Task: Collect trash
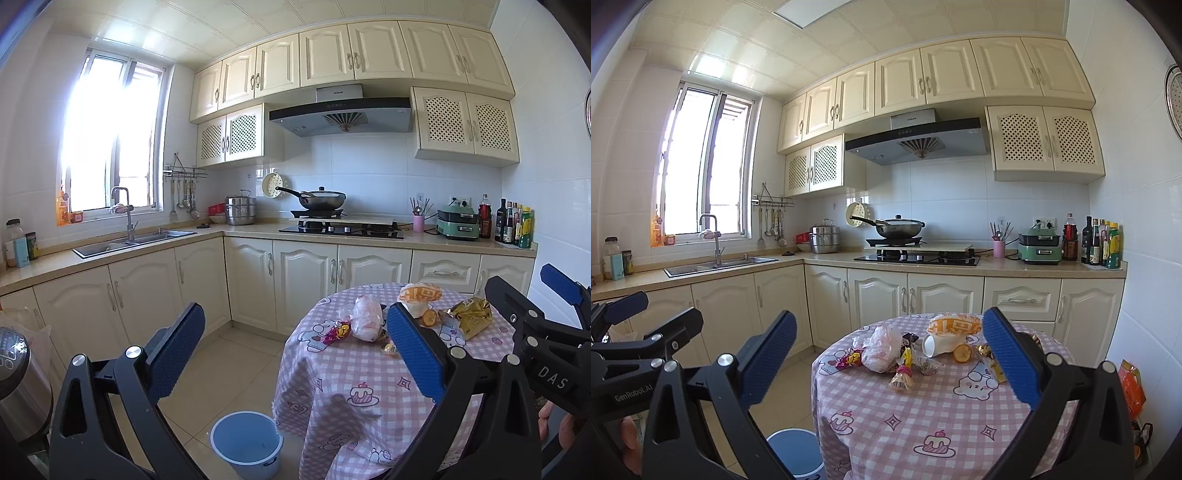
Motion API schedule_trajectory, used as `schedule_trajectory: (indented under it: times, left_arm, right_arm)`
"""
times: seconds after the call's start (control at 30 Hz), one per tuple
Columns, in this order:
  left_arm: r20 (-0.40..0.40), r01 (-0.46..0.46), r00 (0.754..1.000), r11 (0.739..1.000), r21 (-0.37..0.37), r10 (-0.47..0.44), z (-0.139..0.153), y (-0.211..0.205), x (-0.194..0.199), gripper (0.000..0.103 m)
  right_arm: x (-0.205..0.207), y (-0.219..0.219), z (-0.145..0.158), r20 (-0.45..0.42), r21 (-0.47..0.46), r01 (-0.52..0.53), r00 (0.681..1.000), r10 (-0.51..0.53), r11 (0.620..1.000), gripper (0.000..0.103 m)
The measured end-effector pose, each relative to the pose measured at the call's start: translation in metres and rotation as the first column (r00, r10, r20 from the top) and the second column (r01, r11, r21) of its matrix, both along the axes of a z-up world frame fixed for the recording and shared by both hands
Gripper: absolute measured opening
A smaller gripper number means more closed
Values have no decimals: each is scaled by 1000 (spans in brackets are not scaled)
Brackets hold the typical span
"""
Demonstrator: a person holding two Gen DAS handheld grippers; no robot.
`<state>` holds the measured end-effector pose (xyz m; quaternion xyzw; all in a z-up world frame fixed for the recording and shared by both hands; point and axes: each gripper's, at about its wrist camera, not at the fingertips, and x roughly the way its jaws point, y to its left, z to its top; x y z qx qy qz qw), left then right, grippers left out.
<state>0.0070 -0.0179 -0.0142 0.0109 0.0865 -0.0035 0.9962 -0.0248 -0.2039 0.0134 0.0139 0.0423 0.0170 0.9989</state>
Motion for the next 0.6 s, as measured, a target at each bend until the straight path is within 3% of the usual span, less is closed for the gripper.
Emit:
schedule_trajectory:
  times: [0.6]
  left_arm:
    - [-1, 4, 1000, 1000, -2, -4, -3, 1, -1, 95]
  right_arm:
    - [-2, -2, -2, 0, 1, 0, 1000, 0, 1000, 99]
